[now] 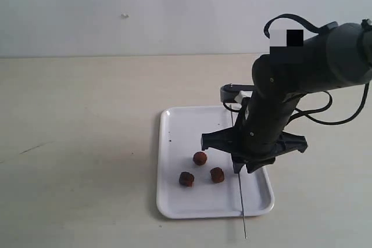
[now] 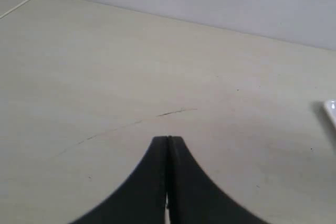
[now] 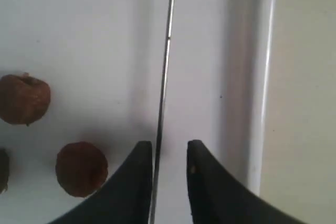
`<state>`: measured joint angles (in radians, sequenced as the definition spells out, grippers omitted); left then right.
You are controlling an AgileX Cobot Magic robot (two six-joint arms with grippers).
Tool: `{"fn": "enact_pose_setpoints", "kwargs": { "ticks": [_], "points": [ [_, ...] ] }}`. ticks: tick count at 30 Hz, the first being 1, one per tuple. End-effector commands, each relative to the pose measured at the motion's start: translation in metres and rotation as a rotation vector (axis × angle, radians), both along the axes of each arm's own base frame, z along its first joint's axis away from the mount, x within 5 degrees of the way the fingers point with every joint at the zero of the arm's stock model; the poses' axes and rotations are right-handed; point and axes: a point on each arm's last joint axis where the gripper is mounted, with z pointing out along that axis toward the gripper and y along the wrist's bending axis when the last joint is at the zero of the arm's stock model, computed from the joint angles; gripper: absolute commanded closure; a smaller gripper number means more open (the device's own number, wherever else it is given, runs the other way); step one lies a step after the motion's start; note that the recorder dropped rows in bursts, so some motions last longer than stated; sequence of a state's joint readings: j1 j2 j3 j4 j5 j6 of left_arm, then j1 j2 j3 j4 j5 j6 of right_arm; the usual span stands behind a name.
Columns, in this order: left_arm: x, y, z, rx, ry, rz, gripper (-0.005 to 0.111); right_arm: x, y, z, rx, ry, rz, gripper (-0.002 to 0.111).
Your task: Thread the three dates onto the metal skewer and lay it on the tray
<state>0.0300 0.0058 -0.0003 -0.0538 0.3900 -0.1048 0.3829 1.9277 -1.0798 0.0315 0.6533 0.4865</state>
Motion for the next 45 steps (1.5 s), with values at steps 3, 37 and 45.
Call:
{"fn": "enact_pose_setpoints", "kwargs": {
  "ticks": [3,37,45],
  "points": [
    [0.0,0.0,0.001,-0.008,-0.015,0.007,0.107,0.005,0.002,-0.002,0.011,-0.033,-0.012,0.082],
    [0.0,0.0,0.001,-0.008,-0.015,0.007,0.107,-0.003,-0.003,0.039,0.013,-0.089,0.007,0.108],
    [0.0,0.0,0.001,-0.008,-0.015,0.007,0.107,-0.027,-0.014,0.101,0.007,-0.159,0.073,0.108]
  ]
}}
